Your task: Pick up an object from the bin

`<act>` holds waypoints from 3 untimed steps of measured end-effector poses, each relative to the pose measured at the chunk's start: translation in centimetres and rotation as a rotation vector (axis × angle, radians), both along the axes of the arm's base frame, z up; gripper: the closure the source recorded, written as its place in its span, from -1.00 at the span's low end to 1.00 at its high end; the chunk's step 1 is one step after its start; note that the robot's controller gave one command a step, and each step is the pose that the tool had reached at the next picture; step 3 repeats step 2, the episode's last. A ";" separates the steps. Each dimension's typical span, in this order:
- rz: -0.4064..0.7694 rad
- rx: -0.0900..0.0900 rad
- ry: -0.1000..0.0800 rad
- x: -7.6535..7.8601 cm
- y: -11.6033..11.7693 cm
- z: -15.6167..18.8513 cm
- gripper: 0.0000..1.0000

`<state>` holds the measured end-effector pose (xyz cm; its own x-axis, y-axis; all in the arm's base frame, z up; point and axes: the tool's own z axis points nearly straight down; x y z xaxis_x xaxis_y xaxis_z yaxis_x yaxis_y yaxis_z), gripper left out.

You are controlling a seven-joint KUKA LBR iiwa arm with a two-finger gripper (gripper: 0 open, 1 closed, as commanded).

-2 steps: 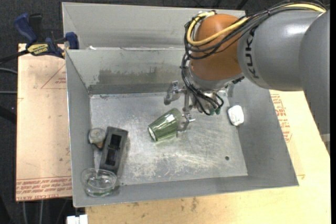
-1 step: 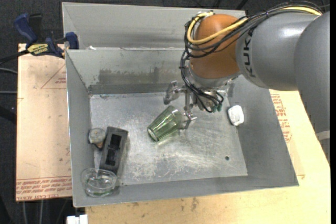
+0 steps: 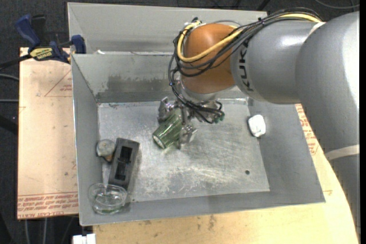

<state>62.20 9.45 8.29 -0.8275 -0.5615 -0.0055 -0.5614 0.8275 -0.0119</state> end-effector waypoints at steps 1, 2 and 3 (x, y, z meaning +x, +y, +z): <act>0.000 0.000 0.000 0.0 0.0 0.0 1.00; -0.014 0.009 0.008 -0.4 0.4 13.8 1.00; -0.014 0.009 0.008 -0.4 0.4 13.8 1.00</act>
Offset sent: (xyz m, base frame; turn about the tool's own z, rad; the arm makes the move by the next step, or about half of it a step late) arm -0.0051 0.0028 0.1380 0.0121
